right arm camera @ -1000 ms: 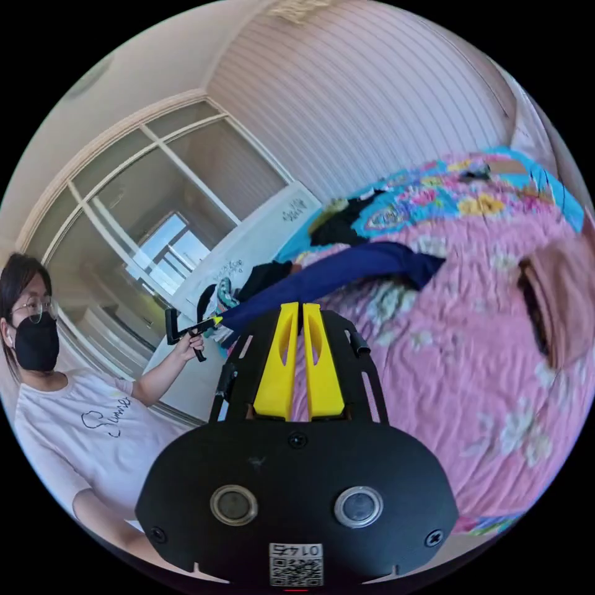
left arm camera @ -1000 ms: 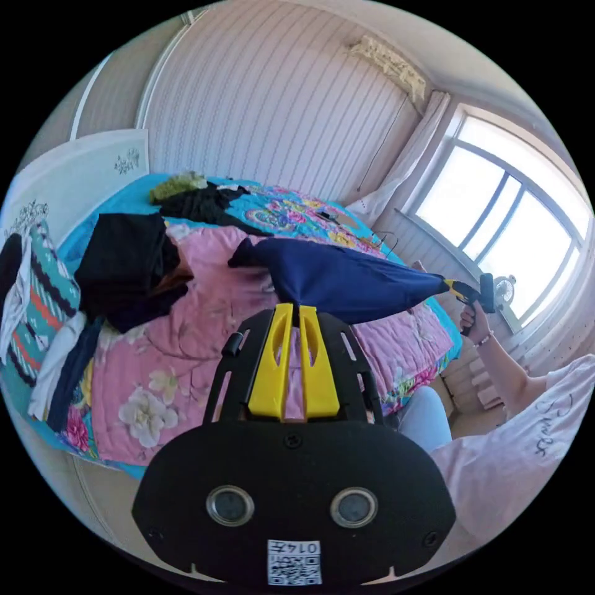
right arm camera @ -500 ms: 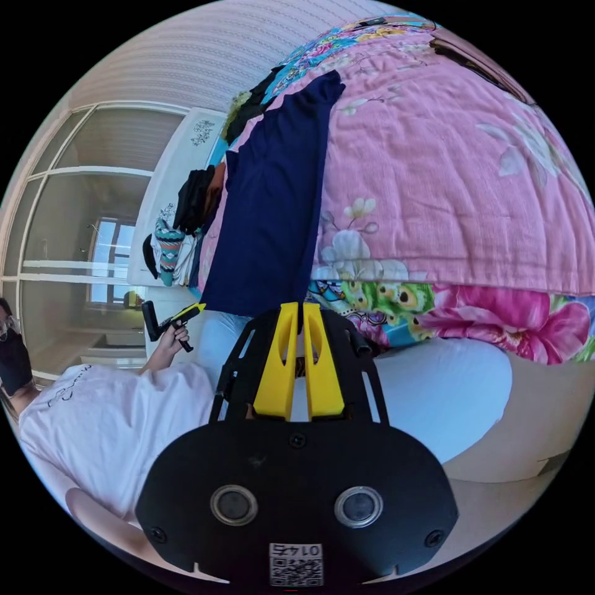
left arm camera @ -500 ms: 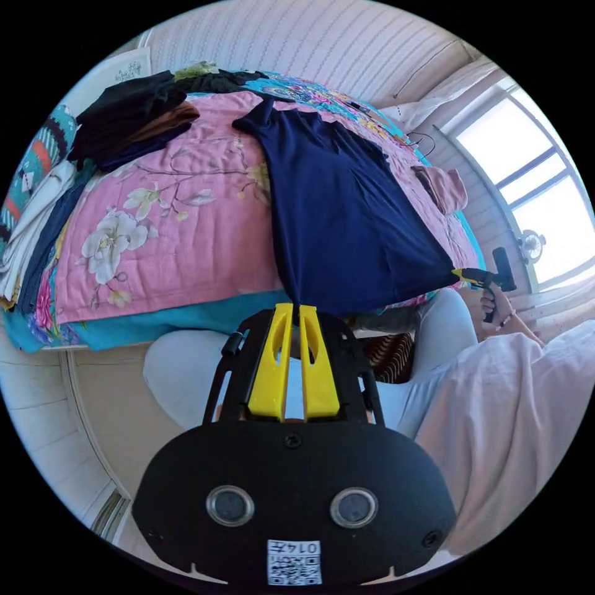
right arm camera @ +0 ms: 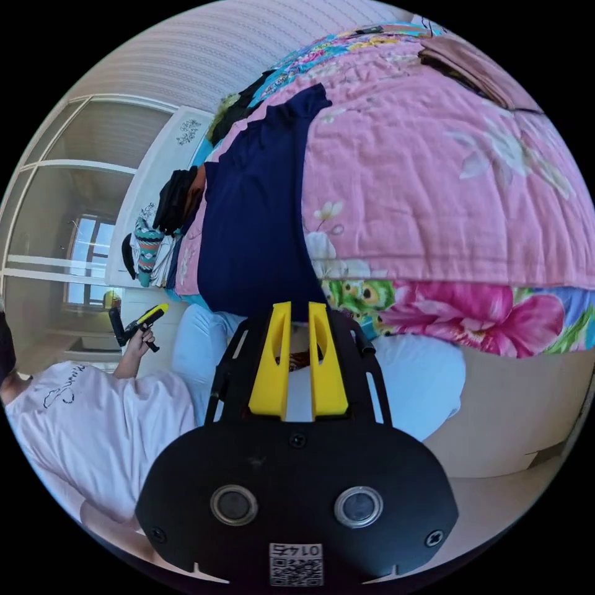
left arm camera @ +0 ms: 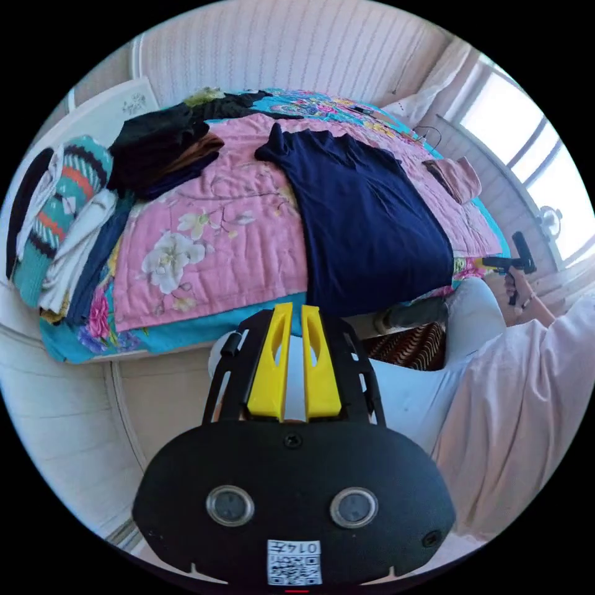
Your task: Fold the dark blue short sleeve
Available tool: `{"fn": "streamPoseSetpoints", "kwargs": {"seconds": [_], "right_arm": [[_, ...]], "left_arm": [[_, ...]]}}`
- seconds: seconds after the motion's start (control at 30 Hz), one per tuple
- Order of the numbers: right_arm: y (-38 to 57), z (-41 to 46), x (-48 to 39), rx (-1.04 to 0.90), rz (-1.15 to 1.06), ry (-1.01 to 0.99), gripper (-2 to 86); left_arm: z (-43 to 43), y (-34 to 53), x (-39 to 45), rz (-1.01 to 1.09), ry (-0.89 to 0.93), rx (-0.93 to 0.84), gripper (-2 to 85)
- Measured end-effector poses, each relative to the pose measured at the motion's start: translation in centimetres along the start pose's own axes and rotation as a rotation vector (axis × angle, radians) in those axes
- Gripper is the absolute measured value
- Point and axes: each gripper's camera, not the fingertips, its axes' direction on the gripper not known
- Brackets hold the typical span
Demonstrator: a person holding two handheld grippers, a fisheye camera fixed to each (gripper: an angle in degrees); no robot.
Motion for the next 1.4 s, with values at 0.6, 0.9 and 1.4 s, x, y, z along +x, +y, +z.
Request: {"fn": "streamPoseSetpoints", "kwargs": {"seconds": [0.6,0.9,1.4], "right_arm": [[-21.2,6.5,9.1,0.281,0.048,-0.107,7.3],[-20.0,6.9,13.9,0.337,0.024,-0.280,5.6],[-22.1,5.7,14.8,0.424,0.058,-0.261,1.7]], "left_arm": [[33.0,-52.8,24.8,0.407,0.055,-0.049,5.7],[35.8,-49.3,20.8,0.449,0.052,0.024,-0.9],[35.9,-49.6,20.2,0.432,0.161,0.211,-1.0]]}}
